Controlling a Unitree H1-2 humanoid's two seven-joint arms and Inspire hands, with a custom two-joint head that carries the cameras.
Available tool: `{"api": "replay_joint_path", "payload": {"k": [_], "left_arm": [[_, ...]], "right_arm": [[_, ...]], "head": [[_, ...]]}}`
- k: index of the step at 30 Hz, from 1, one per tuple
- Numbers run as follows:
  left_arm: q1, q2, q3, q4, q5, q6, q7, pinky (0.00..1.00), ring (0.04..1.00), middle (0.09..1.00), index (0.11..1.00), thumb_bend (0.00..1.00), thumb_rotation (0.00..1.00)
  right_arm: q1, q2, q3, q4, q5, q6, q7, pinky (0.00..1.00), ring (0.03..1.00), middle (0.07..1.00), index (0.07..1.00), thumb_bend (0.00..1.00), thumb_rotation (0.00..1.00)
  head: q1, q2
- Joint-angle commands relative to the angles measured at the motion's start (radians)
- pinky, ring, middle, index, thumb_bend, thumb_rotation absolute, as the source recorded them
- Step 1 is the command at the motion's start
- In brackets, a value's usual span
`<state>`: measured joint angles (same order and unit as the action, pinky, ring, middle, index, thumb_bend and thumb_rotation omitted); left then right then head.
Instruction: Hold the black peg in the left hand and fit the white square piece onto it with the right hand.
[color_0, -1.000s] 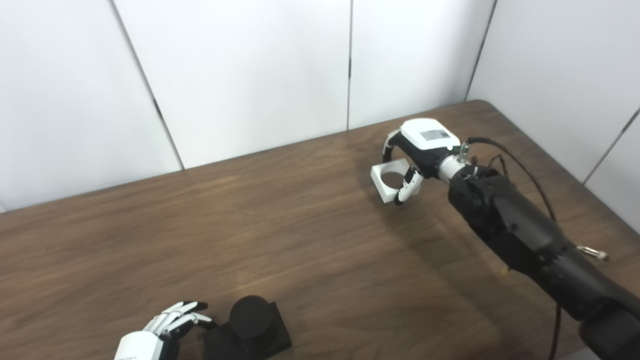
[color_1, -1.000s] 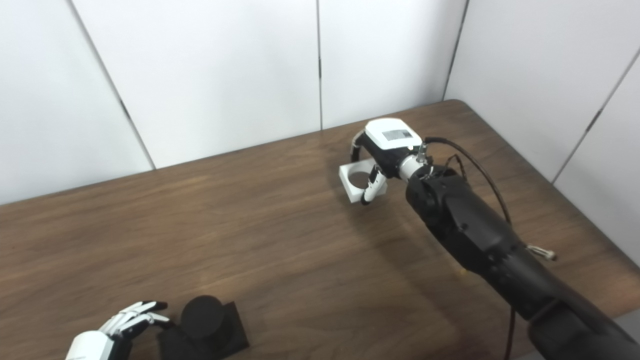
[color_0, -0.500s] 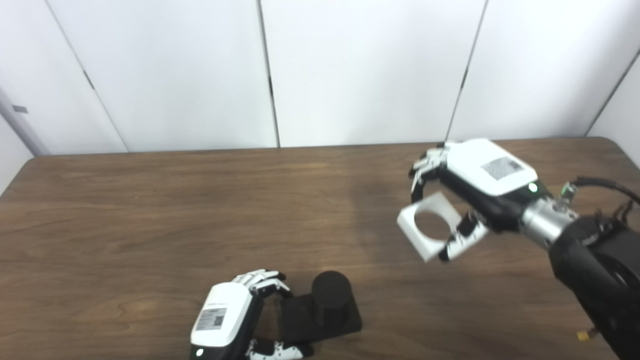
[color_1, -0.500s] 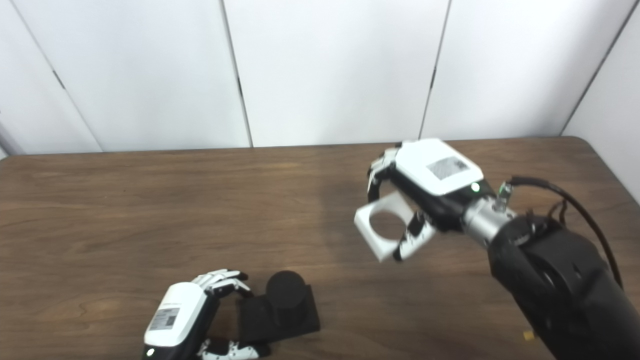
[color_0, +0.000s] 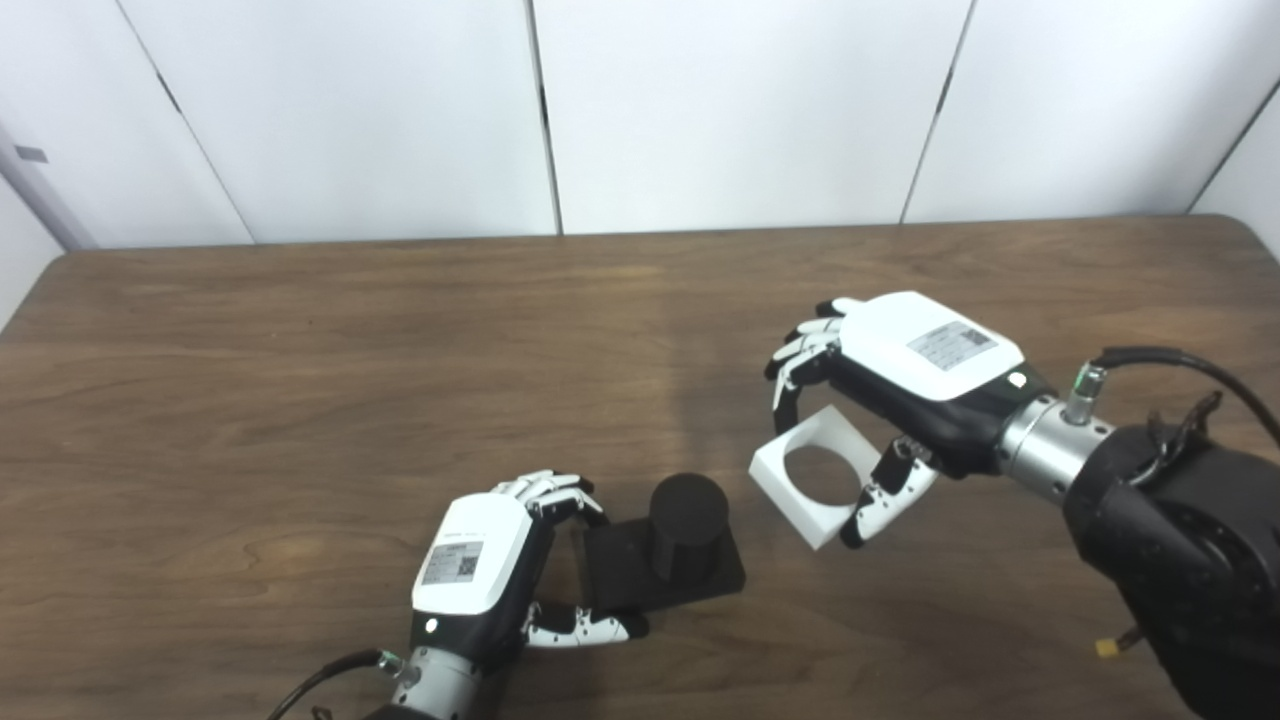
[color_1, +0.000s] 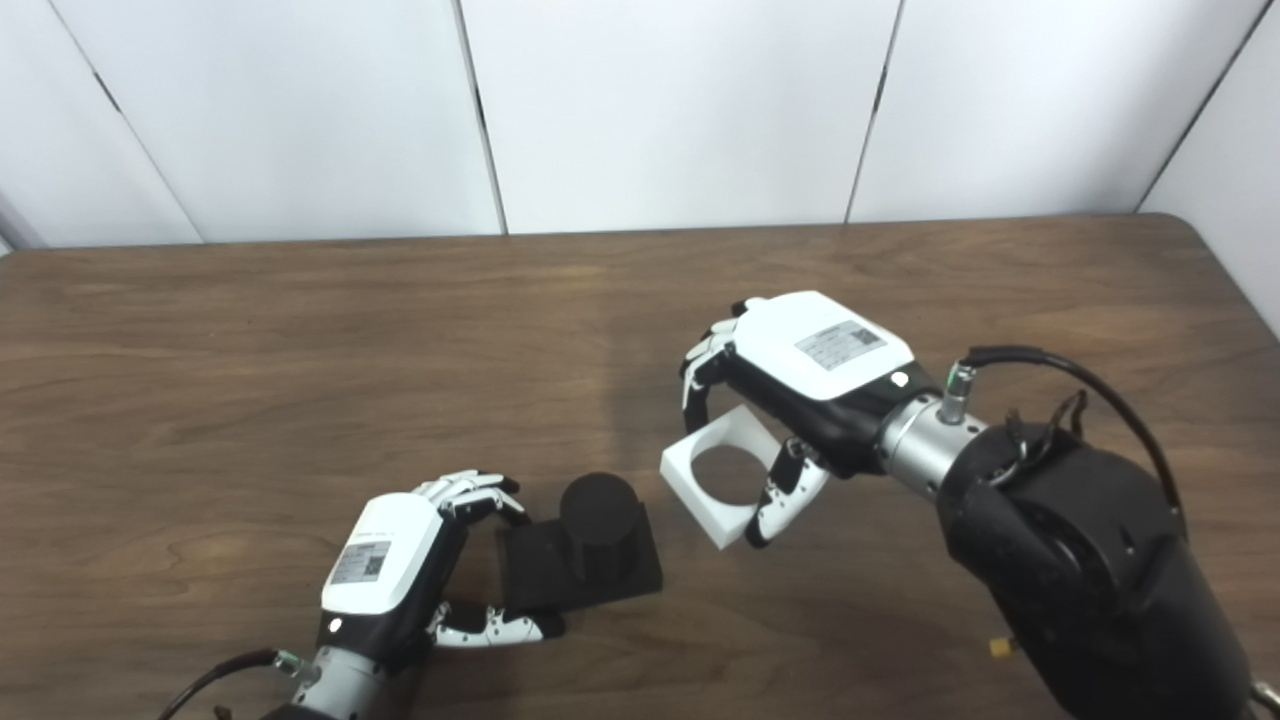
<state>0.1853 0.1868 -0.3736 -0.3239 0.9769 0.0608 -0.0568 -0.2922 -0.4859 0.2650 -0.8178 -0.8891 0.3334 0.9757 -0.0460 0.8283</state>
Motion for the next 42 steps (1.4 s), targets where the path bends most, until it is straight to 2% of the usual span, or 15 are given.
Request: {"api": "replay_joint_path", "payload": {"k": [1, 8, 19, 27, 31, 42], "left_arm": [[0.003, 0.005, -0.013, -0.001, -0.010, -0.001, -0.042, 0.74, 0.818, 0.775, 0.487, 0.52, 0.05], [-0.002, 0.016, -0.007, -0.005, -0.025, 0.002, -0.058, 0.74, 0.827, 0.782, 0.487, 0.51, 0.05], [-0.005, 0.019, -0.008, -0.005, -0.026, 0.004, -0.069, 0.75, 0.831, 0.779, 0.487, 0.51, 0.05], [-0.002, 0.017, -0.012, -0.006, -0.023, 0.006, -0.071, 0.74, 0.831, 0.784, 0.488, 0.51, 0.05], [-0.002, 0.014, -0.014, -0.005, -0.023, 0.005, -0.070, 0.74, 0.828, 0.781, 0.487, 0.51, 0.05], [0.002, 0.001, -0.022, -0.016, -0.011, 0.012, -0.071, 0.76, 0.830, 0.780, 0.487, 0.51, 0.05]], "right_arm": [[-0.018, 0.012, -0.006, -0.028, -0.015, -0.033, -0.006, 0.97, 0.875, 0.803, 0.485, 0.52, 0.13], [-0.006, 0.064, -0.002, -0.009, -0.025, -0.065, -0.005, 0.98, 0.877, 0.801, 0.485, 0.52, 0.13], [-0.040, 0.140, 0.004, -0.026, -0.060, -0.089, 0.034, 1.00, 0.884, 0.803, 0.484, 0.52, 0.13], [-0.055, 0.188, 0.019, 0.008, -0.072, -0.116, 0.017, 1.00, 0.889, 0.800, 0.484, 0.52, 0.13], [-0.068, 0.210, 0.031, 0.020, -0.089, -0.126, 0.035, 1.00, 0.888, 0.800, 0.484, 0.52, 0.13], [-0.044, 0.213, 0.056, 0.055, -0.088, -0.164, 0.031, 0.99, 0.895, 0.795, 0.484, 0.52, 0.14]], "head": [[-0.003, 0.002], [-0.009, 0.026], [-0.010, 0.024], [-0.006, 0.021], [-0.004, 0.019], [0.015, 0.023]]}}
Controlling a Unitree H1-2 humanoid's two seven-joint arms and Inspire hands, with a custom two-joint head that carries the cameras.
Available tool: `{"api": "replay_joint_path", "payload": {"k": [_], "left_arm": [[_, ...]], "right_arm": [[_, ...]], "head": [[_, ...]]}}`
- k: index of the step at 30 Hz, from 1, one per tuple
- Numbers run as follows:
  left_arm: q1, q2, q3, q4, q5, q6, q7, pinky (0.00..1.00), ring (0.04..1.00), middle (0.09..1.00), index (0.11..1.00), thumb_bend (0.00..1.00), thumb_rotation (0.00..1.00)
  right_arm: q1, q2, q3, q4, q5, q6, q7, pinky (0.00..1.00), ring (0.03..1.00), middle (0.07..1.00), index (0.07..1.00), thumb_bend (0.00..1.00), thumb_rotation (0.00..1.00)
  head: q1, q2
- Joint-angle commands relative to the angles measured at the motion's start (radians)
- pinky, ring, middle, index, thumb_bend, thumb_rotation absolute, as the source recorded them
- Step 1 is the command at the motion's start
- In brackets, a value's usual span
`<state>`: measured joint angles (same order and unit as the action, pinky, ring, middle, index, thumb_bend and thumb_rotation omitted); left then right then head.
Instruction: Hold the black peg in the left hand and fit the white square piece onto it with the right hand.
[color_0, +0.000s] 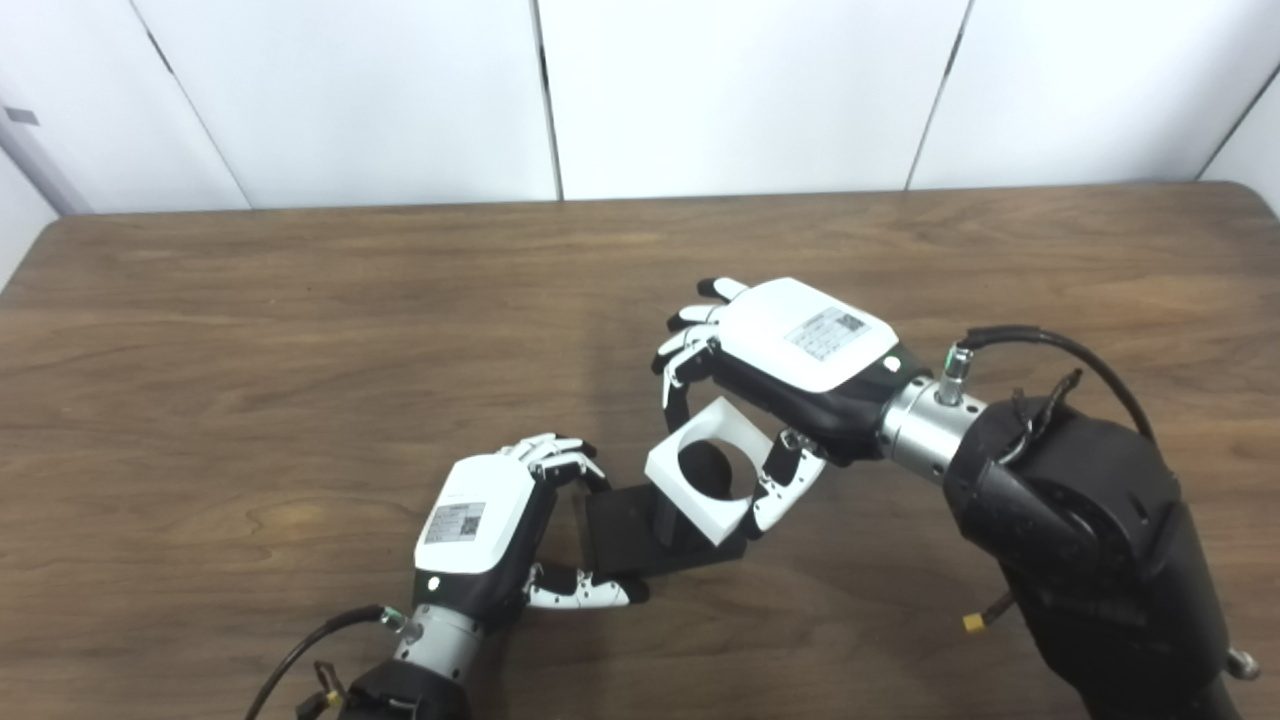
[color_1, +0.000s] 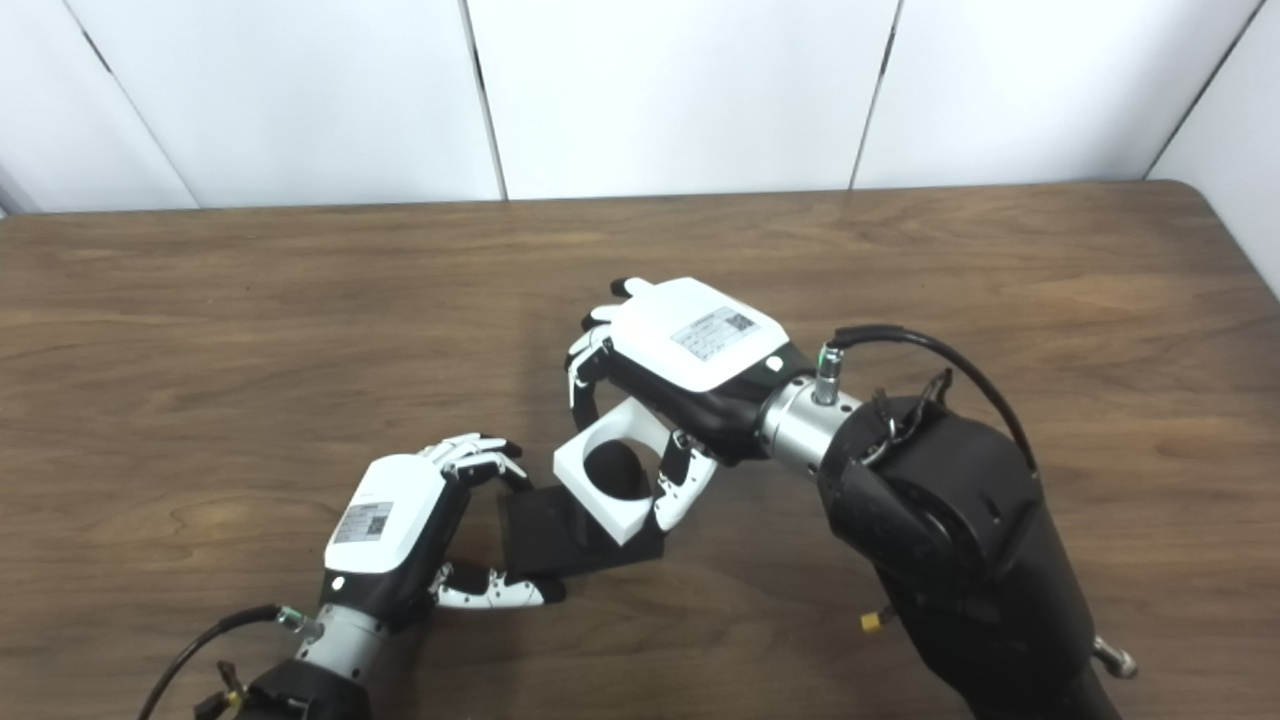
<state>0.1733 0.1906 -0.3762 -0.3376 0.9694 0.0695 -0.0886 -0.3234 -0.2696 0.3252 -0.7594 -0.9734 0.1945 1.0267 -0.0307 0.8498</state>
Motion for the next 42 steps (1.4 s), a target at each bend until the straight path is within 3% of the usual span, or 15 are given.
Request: {"api": "replay_joint_path", "payload": {"k": [1, 13, 28, 38, 39, 40, 42], "left_arm": [[0.015, -0.004, -0.019, -0.003, -0.004, 0.005, -0.040, 0.74, 0.831, 0.781, 0.487, 0.51, 0.05], [0.016, -0.015, -0.021, -0.011, -0.002, 0.005, -0.041, 0.73, 0.827, 0.779, 0.487, 0.51, 0.05], [0.017, -0.021, -0.024, -0.020, 0.005, 0.006, -0.047, 0.73, 0.823, 0.781, 0.487, 0.51, 0.05], [0.016, -0.027, -0.024, -0.029, 0.011, 0.013, -0.054, 0.72, 0.820, 0.781, 0.488, 0.51, 0.05], [0.016, -0.028, -0.024, -0.029, 0.011, 0.014, -0.055, 0.72, 0.820, 0.781, 0.488, 0.51, 0.05], [0.016, -0.028, -0.024, -0.029, 0.012, 0.013, -0.054, 0.72, 0.819, 0.781, 0.488, 0.51, 0.05], [0.015, -0.027, -0.024, -0.027, 0.013, 0.012, -0.054, 0.72, 0.819, 0.781, 0.488, 0.51, 0.05]], "right_arm": [[-0.011, -0.005, -0.003, 0.002, -0.002, -0.029, -0.020, 1.00, 0.897, 0.796, 0.484, 0.52, 0.14], [-0.010, -0.012, 0.023, 0.049, -0.015, -0.064, -0.039, 1.00, 0.903, 0.803, 0.485, 0.52, 0.13], [-0.037, 0.033, 0.068, 0.053, -0.057, -0.088, -0.012, 1.00, 0.898, 0.796, 0.485, 0.52, 0.14], [-0.026, 0.051, 0.068, 0.055, -0.077, -0.112, -0.004, 1.00, 0.882, 0.789, 0.489, 0.52, 0.14], [-0.025, 0.050, 0.067, 0.053, -0.078, -0.111, 0.002, 1.00, 0.886, 0.796, 0.556, 0.71, 0.20], [-0.025, 0.049, 0.066, 0.051, -0.080, -0.109, 0.008, 1.00, 0.889, 0.802, 0.605, 0.81, 0.26], [-0.028, 0.047, 0.060, 0.045, -0.077, -0.102, 0.023, 1.00, 0.902, 0.828, 0.693, 0.95, 0.36]], "head": [[0.001, 0.001], [0.002, 0.003], [0.002, 0.007], [0.005, 0.009], [0.004, 0.008], [0.004, 0.008], [0.004, 0.008]]}}
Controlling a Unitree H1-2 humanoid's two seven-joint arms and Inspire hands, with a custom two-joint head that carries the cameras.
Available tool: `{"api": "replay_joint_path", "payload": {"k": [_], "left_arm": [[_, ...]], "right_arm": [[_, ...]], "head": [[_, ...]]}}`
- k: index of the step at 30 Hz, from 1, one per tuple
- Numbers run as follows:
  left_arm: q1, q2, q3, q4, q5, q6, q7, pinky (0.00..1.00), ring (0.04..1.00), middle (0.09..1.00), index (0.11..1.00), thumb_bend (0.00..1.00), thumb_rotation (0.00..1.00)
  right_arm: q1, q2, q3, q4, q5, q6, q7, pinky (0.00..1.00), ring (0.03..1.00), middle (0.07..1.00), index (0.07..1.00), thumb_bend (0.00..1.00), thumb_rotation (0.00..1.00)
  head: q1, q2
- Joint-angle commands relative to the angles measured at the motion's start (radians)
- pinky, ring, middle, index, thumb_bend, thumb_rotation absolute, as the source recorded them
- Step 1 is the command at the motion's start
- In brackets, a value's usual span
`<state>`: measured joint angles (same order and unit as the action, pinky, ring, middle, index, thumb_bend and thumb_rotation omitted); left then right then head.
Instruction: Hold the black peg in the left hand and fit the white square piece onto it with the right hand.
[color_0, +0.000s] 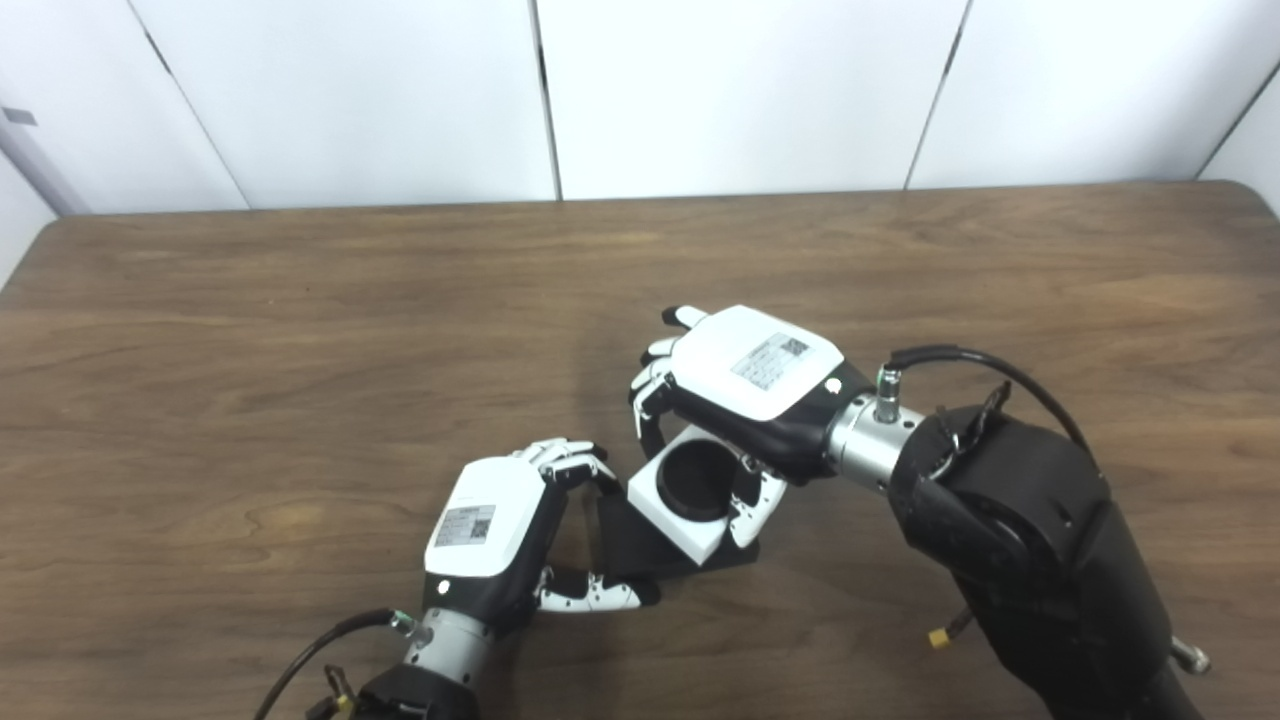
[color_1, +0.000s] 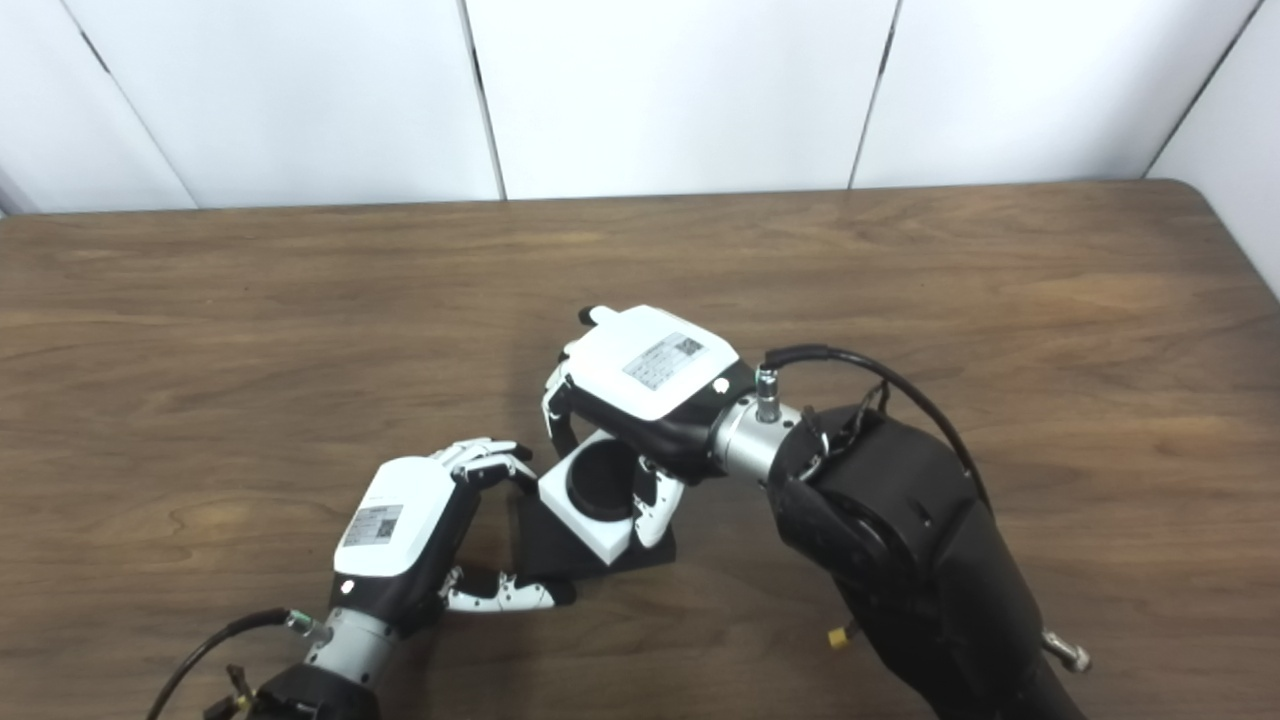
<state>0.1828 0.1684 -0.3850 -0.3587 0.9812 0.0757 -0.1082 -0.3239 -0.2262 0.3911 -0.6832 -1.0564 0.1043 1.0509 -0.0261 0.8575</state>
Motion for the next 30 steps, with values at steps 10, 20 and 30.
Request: {"api": "replay_joint_path", "payload": {"k": [10, 20, 30], "left_arm": [[0.005, -0.004, -0.012, 0.000, -0.001, 0.000, -0.029, 0.73, 0.820, 0.781, 0.488, 0.51, 0.05], [0.004, -0.003, -0.011, 0.008, 0.029, 0.001, -0.013, 0.74, 0.809, 0.771, 0.493, 0.51, 0.06], [-0.009, 0.008, 0.003, -0.005, 0.026, -0.018, -0.029, 0.84, 0.830, 0.820, 0.844, 1.00, 0.35]], "right_arm": [[-0.074, 0.010, -0.050, -0.068, 0.026, 0.013, 0.072, 1.00, 0.952, 0.881, 0.743, 1.00, 0.56], [-0.100, 0.024, -0.122, -0.156, 0.023, 0.029, 0.101, 1.00, 0.937, 0.857, 0.714, 1.00, 0.59], [-0.005, -0.002, -0.207, -0.195, 0.034, 0.033, 0.107, 1.00, 0.938, 0.845, 0.716, 0.99, 0.58]], "head": [[-0.003, -0.003], [0.000, -0.010], [-0.004, -0.021]]}}
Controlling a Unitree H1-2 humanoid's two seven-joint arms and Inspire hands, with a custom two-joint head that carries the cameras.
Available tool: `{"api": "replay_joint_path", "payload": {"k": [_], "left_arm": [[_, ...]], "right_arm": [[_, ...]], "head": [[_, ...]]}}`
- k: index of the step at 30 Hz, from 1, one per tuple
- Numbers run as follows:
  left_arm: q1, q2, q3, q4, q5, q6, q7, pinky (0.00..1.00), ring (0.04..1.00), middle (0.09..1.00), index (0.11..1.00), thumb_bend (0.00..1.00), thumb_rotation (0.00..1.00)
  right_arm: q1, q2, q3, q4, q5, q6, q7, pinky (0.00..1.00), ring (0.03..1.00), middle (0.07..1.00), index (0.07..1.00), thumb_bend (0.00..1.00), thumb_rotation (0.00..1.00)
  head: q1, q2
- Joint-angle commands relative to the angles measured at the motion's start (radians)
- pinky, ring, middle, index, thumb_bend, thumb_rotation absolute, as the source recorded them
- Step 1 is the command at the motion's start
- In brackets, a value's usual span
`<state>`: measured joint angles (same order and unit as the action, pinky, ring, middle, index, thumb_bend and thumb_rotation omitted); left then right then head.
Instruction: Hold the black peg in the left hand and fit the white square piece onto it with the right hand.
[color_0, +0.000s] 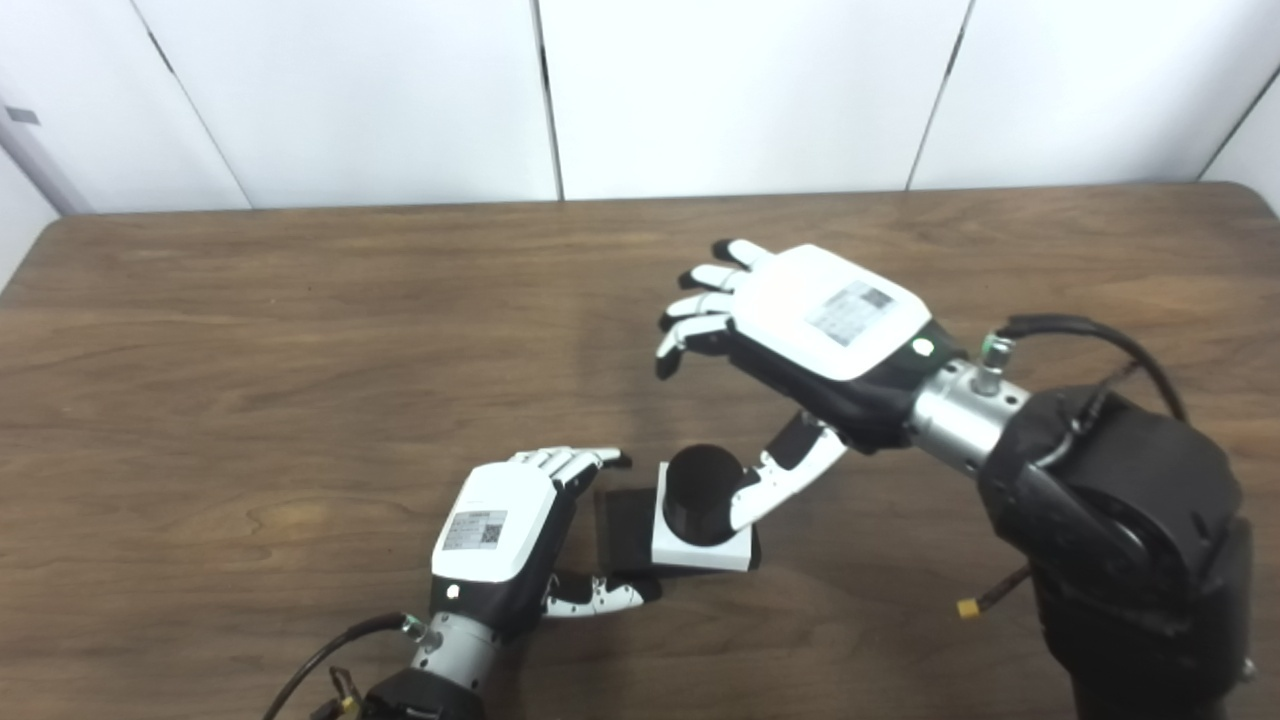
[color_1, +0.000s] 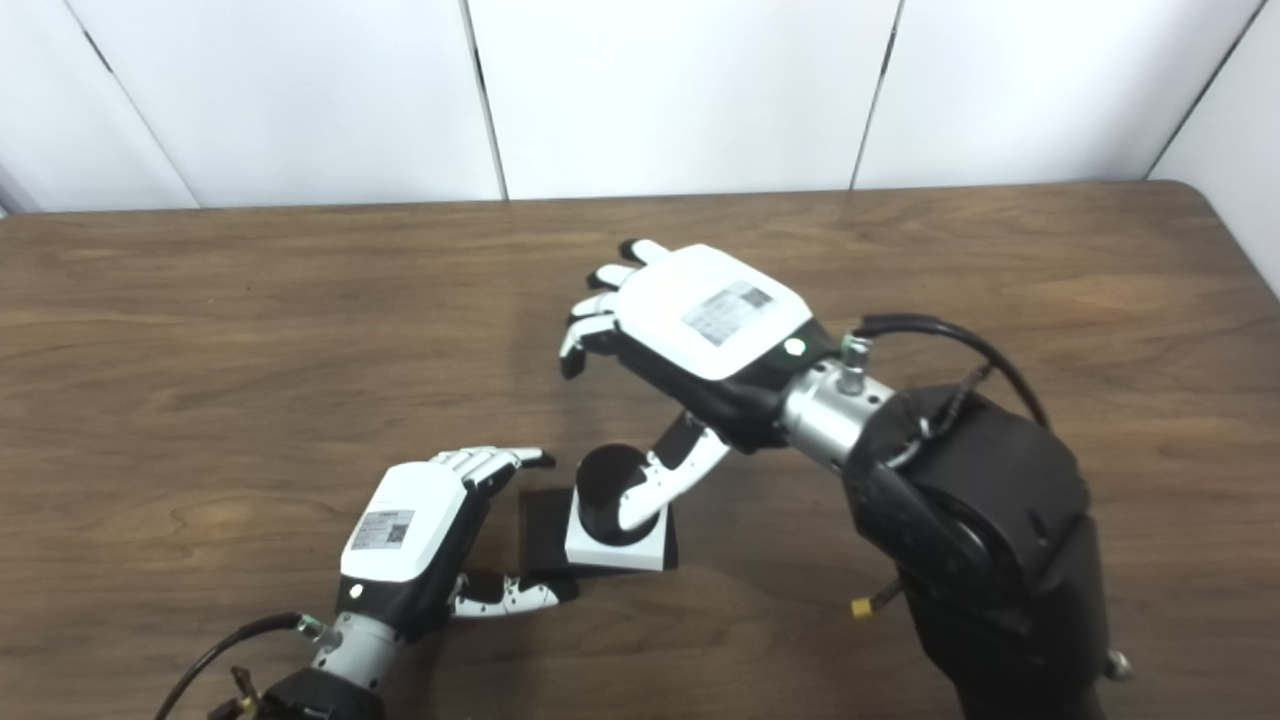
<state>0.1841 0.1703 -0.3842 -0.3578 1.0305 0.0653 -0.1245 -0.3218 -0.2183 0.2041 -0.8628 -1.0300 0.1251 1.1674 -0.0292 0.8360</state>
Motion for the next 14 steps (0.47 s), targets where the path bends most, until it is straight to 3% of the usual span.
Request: {"api": "replay_joint_path", "payload": {"k": [1, 7, 14], "left_arm": [[-0.011, 0.006, 0.008, -0.010, -0.049, -0.009, -0.022, 0.85, 0.834, 0.830, 0.851, 1.00, 0.36], [-0.010, 0.006, 0.043, -0.042, -0.207, -0.036, -0.038, 0.81, 0.832, 0.871, 0.897, 1.00, 0.38], [-0.005, 0.019, 0.084, -0.131, -0.327, -0.008, -0.110, 0.74, 0.875, 0.937, 0.987, 1.00, 0.46]], "right_arm": [[0.007, -0.014, -0.029, -0.011, 0.009, 0.014, -0.012, 1.00, 0.936, 0.845, 0.717, 0.99, 0.58], [0.063, -0.032, -0.061, 0.020, 0.031, 0.000, -0.055, 1.00, 0.936, 0.851, 0.724, 0.98, 0.57], [0.094, -0.047, -0.103, 0.045, 0.065, 0.022, -0.094, 1.00, 0.936, 0.854, 0.730, 0.98, 0.55]], "head": [[-0.002, 0.000], [0.002, -0.005], [0.006, -0.010]]}}
